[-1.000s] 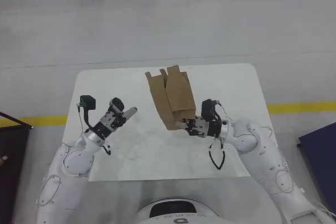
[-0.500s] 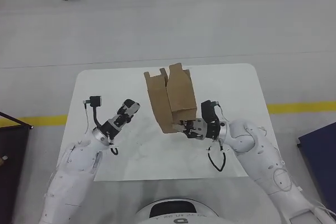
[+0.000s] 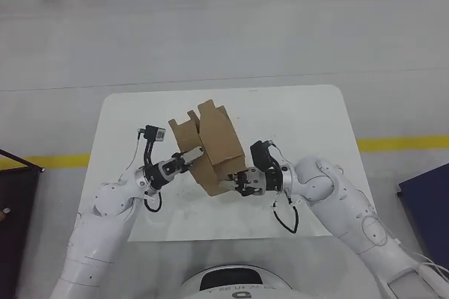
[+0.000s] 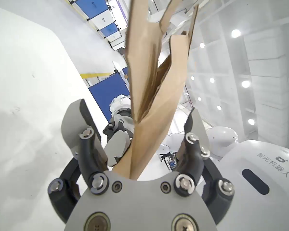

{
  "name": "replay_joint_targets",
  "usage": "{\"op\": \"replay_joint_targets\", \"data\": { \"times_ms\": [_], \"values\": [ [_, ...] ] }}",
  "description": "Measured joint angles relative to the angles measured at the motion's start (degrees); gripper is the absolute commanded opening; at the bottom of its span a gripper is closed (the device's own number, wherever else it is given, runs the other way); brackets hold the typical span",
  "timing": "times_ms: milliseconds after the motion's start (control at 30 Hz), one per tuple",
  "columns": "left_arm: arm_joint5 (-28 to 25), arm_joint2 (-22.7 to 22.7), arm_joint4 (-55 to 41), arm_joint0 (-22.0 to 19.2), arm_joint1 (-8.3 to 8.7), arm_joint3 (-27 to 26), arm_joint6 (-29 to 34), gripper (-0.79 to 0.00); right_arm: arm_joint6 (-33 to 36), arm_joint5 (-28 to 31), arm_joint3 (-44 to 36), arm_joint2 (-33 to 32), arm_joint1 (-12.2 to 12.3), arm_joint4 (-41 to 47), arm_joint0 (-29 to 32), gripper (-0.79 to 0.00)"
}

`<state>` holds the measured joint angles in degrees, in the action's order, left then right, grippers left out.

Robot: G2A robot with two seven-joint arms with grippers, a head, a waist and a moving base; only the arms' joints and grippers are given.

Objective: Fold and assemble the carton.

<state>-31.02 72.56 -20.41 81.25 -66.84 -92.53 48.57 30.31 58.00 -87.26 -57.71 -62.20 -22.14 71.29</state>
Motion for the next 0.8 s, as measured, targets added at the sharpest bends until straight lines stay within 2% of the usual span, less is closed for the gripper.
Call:
{"op": "replay_joint_targets", "data": {
  "times_ms": [33,233,300,367,400,433,467,567,700,800],
  "values": [
    [-0.4,0.1,-0.5,0.0,0.05,0.1,0.6,-0.785,0.0,0.0,0.4,0.1,0.1,0.5,-0.2,-0.785],
    [-1.3,1.6,-2.7,0.3,0.42,1.1,1.5,-0.785,-0.2,0.0,2.1,0.6,0.7,2.5,-1.2,-0.785],
    [-1.3,1.9,-3.0,0.2,0.50,1.0,1.6,-0.785,-0.1,0.0,2.5,0.9,0.9,2.8,-1.5,-0.610],
    [-1.3,1.9,-3.0,0.1,0.55,0.7,1.6,-0.785,0.0,0.0,2.7,1.4,0.9,3.0,-1.7,-0.659],
    [-1.4,1.8,-2.6,0.0,0.58,0.6,1.7,-0.785,0.1,0.0,2.8,1.7,1.0,3.1,-1.9,-0.551],
    [-1.5,1.7,-2.1,-0.1,0.60,0.5,1.8,-0.785,0.1,0.0,2.8,2.0,1.0,3.1,-2.1,-0.403],
    [-1.5,1.6,-1.7,-0.1,0.61,0.4,1.8,-0.785,0.1,0.0,2.8,2.2,1.0,3.2,-2.2,-0.003],
    [-2.0,2.3,1.3,-0.6,0.66,0.6,-0.6,-0.785,-1.1,0.0,3.7,1.5,1.3,3.6,-2.2,0.000],
    [-1.8,5.1,4.7,-1.5,0.72,0.0,-7.8,-0.785,-5.2,0.0,5.4,-3.6,2.6,3.2,0.6,0.000],
    [-0.5,6.3,7.4,-2.0,0.86,-0.9,-10.1,-0.785,-7.7,0.0,4.5,-7.9,3.7,1.9,3.6,0.000]
  ]
}}
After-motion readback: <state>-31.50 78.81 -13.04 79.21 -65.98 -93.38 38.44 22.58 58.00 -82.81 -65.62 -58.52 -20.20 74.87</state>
